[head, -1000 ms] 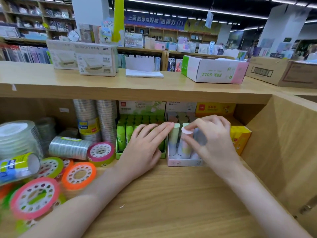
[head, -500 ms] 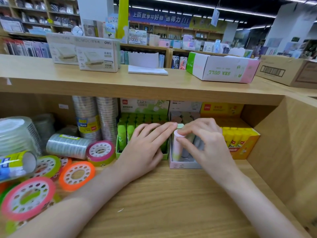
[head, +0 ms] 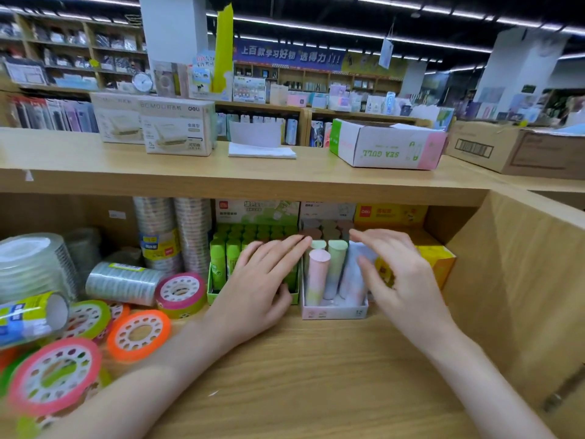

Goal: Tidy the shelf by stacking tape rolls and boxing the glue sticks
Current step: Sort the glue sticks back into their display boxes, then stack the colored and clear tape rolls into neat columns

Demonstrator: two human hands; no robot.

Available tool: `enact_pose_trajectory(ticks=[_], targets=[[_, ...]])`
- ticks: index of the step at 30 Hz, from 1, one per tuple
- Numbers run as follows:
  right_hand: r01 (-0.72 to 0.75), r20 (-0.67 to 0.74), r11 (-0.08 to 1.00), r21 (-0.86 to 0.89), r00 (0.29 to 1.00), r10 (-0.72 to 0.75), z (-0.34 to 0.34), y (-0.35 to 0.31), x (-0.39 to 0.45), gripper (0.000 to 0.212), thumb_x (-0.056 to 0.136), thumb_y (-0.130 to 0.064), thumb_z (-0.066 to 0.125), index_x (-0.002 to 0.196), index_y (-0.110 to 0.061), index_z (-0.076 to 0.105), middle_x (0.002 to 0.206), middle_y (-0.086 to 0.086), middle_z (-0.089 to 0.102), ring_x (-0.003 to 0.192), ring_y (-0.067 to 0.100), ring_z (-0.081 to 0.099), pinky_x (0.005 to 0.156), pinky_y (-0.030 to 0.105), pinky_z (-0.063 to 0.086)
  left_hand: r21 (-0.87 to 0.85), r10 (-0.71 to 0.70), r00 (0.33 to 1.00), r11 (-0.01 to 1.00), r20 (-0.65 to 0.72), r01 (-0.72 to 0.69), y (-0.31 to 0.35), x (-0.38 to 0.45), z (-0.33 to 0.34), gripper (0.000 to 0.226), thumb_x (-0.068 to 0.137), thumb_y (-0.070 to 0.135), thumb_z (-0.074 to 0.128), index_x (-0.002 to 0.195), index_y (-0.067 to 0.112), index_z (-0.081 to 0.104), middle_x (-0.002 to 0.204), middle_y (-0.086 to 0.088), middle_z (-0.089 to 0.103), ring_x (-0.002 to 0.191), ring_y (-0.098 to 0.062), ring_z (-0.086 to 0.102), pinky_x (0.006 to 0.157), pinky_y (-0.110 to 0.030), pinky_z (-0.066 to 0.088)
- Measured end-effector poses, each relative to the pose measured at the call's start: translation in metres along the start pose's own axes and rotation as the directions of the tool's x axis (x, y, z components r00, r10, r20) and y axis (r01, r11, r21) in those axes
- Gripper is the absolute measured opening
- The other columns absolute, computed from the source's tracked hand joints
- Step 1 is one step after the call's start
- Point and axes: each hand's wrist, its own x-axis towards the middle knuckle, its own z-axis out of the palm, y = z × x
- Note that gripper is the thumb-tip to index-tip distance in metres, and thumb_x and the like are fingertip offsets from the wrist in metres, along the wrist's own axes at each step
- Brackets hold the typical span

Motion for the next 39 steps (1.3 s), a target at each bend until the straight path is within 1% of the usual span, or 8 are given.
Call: enact_pose_trajectory(ticks=[4,11,14,17,24,31,36,39], targets=[[0.014,0.075,0.999,-0.034,0.997,-0.012,-0.01,0.012,-0.015,0.037,0.087,-0.018,0.051,0.121,-0.006,0.058,0.12,0.002,0.06,0.115,0.006,0.044,0.099,0.018,0.032,-0.007,0.052,0.998,0.999,-0.017,-0.052,0.013,0.0,-0.002,0.067,0.082,0.022,0.041,0.147,0.017,0.024,0.151,0.005,0.029,0.138,-0.008,0.026,0.116,-0.037,0.007],[0.061,0.112,0.99,-0.128,0.993,-0.047,-0.004,0.012,-0.017,0.039,0.091,-0.026,0.042,0.124,-0.011,0.056,0.127,0.0,0.056,0.121,0.005,0.039,0.103,0.026,0.031,-0.012,0.042,0.999,0.999,0.0,-0.042,0.018,0.002,-0.001,0.069,0.077,0.016,0.044,0.144,0.017,0.029,0.147,0.005,0.034,0.136,-0.01,0.029,0.116,-0.032,0.01],[0.097,0.106,0.976,-0.197,0.991,-0.077,-0.003,0.011,-0.015,0.042,0.091,-0.03,0.038,0.125,-0.014,0.055,0.124,-0.001,0.059,0.12,0.008,0.039,0.103,0.03,0.029,0.059,0.044,0.999,0.997,0.019,-0.045,0.021,0.001,-0.005,0.07,0.08,0.018,0.043,0.147,0.015,0.022,0.152,0.002,0.026,0.14,-0.013,0.021,0.116,-0.035,0.009],[0.094,0.031,0.989,-0.114,0.995,-0.091,-0.007,-0.001,-0.007,0.037,0.089,-0.02,0.046,0.124,-0.011,0.056,0.119,0.001,0.06,0.117,0.011,0.042,0.097,0.035,0.037,0.096,-0.023,1.0,0.995,-0.003,0.024,0.023,-0.011,-0.015,0.072,0.082,0.021,0.042,0.149,0.013,0.015,0.156,0.0,0.016,0.143,-0.013,0.013,0.115,-0.036,0.008],[0.221,0.033,0.974,0.045,0.974,-0.223,0.015,-0.057,-0.002,0.03,0.09,-0.022,0.041,0.103,-0.012,0.066,0.113,0.0,0.061,0.109,0.016,0.046,0.093,0.031,0.039,0.145,-0.128,0.988,0.979,-0.091,0.141,0.003,-0.065,-0.073,0.057,0.079,0.02,0.042,0.135,0.014,0.04,0.142,-0.003,0.042,0.128,-0.017,0.039,0.108,-0.038,0.026],[0.186,0.239,0.963,0.197,0.943,-0.231,0.063,-0.11,-0.022,0.028,0.088,-0.028,0.043,0.095,-0.017,0.068,0.107,-0.004,0.062,0.103,0.007,0.046,0.094,0.005,0.026,0.234,-0.243,0.953,0.931,-0.181,0.282,-0.045,-0.153,-0.128,0.04,0.078,0.025,0.045,0.115,0.013,0.056,0.124,-0.006,0.056,0.107,-0.025,0.051,0.093,-0.039,0.034],[0.012,0.447,0.922,0.387,0.872,-0.199,0.105,-0.171,-0.03,0.05,0.079,-0.064,0.048,0.116,-0.032,0.056,0.124,-0.02,0.048,0.12,-0.005,0.039,0.101,0.009,0.027,0.256,-0.285,0.944,0.912,-0.168,0.321,-0.082,-0.2,-0.16,0.041,0.077,0.024,0.043,0.114,0.012,0.058,0.12,-0.006,0.058,0.106,-0.024,0.05,0.091,-0.036,0.034],[0.027,0.536,0.92,0.391,0.806,-0.251,0.129,-0.203,-0.038,0.055,0.072,-0.065,0.056,0.116,-0.031,0.052,0.134,-0.017,0.037,0.127,-0.005,0.03,0.104,0.011,0.024,0.25,-0.339,0.936,0.902,-0.094,0.352,-0.105,-0.217,-0.168,0.046,0.077,0.029,0.042,0.12,0.015,0.051,0.123,-0.006,0.055,0.109,-0.025,0.05,0.092,-0.036,0.034]])
